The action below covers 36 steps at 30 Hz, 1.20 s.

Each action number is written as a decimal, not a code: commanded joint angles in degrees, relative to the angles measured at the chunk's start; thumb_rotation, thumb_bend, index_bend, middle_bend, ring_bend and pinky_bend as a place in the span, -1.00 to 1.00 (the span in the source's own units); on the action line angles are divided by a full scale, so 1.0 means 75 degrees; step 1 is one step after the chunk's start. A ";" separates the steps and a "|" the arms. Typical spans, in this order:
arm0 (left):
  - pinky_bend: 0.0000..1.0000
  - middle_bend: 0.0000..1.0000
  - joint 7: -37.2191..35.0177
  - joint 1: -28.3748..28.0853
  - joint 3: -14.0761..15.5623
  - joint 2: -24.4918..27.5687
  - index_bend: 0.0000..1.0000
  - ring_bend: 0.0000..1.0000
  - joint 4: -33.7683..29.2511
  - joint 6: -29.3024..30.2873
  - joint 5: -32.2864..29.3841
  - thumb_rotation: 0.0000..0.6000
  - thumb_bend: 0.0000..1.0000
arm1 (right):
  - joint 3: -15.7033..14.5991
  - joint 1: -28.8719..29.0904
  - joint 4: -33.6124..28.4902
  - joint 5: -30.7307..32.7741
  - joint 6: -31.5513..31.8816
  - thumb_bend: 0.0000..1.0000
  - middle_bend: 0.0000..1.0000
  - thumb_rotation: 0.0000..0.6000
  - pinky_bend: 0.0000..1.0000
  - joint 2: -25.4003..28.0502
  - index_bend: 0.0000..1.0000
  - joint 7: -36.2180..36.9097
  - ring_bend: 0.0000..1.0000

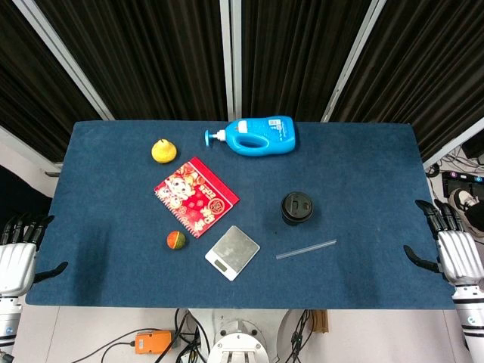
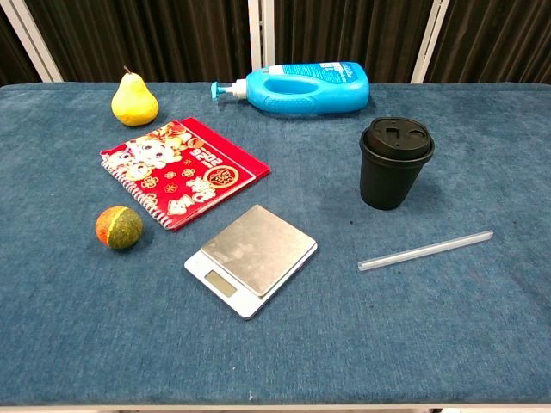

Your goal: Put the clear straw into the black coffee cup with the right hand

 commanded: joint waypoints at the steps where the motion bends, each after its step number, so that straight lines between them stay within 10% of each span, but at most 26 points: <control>1: -1.00 -0.73 0.0035 0.0000 0.0006 0.0004 -0.74 -0.93 -0.0021 -0.0008 -0.0003 1.00 -0.90 | -0.0042 0.0073 0.0004 -0.0083 -0.0107 -0.15 -0.67 1.00 -0.83 0.0029 -0.75 -0.0091 -1.00; 14: -1.00 -0.73 0.0118 0.0036 0.0023 -0.0015 -0.74 -0.93 -0.0137 0.0113 0.0093 1.00 -0.90 | -0.0700 0.1352 -0.0176 -0.1984 -0.1834 -0.38 -0.67 1.00 -0.57 -0.0548 -0.58 -0.2106 -0.84; 36: -1.00 -0.73 -0.0322 0.0122 0.0042 -0.0264 -0.74 -0.93 0.0369 0.0115 0.0038 1.00 -0.90 | -0.0185 0.2435 0.0633 -0.0606 -0.3566 0.03 -0.57 1.00 -0.35 -0.3583 -0.18 -0.6376 -0.70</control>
